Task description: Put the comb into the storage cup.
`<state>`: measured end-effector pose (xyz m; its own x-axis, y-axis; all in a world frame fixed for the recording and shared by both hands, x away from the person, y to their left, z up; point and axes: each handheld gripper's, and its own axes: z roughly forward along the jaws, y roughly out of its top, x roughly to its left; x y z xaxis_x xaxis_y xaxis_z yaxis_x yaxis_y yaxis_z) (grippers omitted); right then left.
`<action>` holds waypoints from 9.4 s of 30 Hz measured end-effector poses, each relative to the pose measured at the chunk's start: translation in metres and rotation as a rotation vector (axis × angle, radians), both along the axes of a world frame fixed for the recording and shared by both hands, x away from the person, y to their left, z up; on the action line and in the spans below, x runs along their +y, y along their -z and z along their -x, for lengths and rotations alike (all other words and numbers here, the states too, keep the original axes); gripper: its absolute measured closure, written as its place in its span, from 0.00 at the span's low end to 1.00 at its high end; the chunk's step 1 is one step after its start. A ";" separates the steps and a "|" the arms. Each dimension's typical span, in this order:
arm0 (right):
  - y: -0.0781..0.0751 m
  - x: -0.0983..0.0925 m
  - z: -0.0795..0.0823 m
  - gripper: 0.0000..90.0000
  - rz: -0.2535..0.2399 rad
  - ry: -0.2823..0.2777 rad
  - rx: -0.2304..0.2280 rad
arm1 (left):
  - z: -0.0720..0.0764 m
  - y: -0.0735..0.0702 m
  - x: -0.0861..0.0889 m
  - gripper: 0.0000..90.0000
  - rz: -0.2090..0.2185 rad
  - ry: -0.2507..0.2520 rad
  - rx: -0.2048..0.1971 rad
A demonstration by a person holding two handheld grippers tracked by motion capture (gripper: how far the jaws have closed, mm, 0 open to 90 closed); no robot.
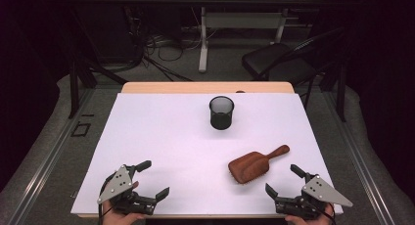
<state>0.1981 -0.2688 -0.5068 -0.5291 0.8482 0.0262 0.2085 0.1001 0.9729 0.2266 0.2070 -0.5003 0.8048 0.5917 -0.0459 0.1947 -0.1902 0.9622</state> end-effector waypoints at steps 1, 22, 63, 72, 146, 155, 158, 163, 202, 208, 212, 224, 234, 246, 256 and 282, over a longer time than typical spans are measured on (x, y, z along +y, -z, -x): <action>0.000 0.000 0.000 0.00 0.000 0.000 0.000 | 0.000 0.000 0.000 0.01 0.000 0.000 0.000; 0.001 -0.008 -0.011 0.17 0.009 0.075 0.047 | 0.007 0.006 0.002 0.00 0.026 -0.004 0.028; -0.003 -0.020 -0.097 0.66 0.039 0.124 0.217 | 0.006 0.010 0.004 0.01 0.022 -0.040 0.047; -0.005 -0.014 -0.119 0.73 0.055 0.132 0.236 | 0.005 0.010 0.004 0.01 0.023 -0.047 0.048; 0.041 -0.005 -0.146 1.00 0.210 0.144 0.519 | 0.002 0.012 0.006 0.02 0.034 -0.048 0.076; 0.040 -0.006 -0.137 1.00 0.190 0.143 0.534 | 0.002 0.012 0.006 0.02 0.034 -0.051 0.075; 0.040 -0.006 -0.133 1.00 0.191 0.143 0.532 | 0.003 0.012 0.006 0.02 0.033 -0.050 0.075; 0.040 -0.005 -0.125 1.00 0.190 0.144 0.540 | 0.002 0.012 0.006 0.02 0.035 -0.050 0.077; 0.042 0.001 -0.086 1.00 0.216 0.115 0.572 | 0.002 0.012 0.006 0.02 0.030 -0.050 0.076; 0.042 0.003 -0.082 0.99 0.219 0.108 0.577 | 0.002 0.012 0.005 0.02 0.029 -0.049 0.077; 0.042 0.004 -0.080 0.99 0.225 0.102 0.579 | 0.002 0.012 0.005 0.02 0.029 -0.049 0.076; 0.041 0.002 -0.080 0.97 0.214 0.109 0.568 | 0.002 0.012 0.005 0.02 0.025 -0.050 0.077; 0.037 -0.004 -0.080 0.95 0.196 0.130 0.555 | 0.002 0.012 0.005 0.02 0.024 -0.049 0.077; 0.027 -0.011 -0.078 0.91 0.169 0.140 0.528 | 0.002 0.012 0.005 0.02 0.024 -0.047 0.078; 0.020 -0.012 -0.074 0.84 0.170 0.145 0.497 | 0.002 0.013 0.005 0.02 0.028 -0.045 0.077; 0.008 -0.007 -0.070 0.48 0.129 0.077 0.498 | 0.001 0.013 0.005 0.02 0.031 -0.042 0.087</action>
<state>0.2685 -0.2762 -0.5151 -0.4148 0.8972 0.1518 0.6549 0.1785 0.7343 0.2261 0.2123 -0.5137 0.7713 0.6225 -0.1330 0.2847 -0.1505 0.9467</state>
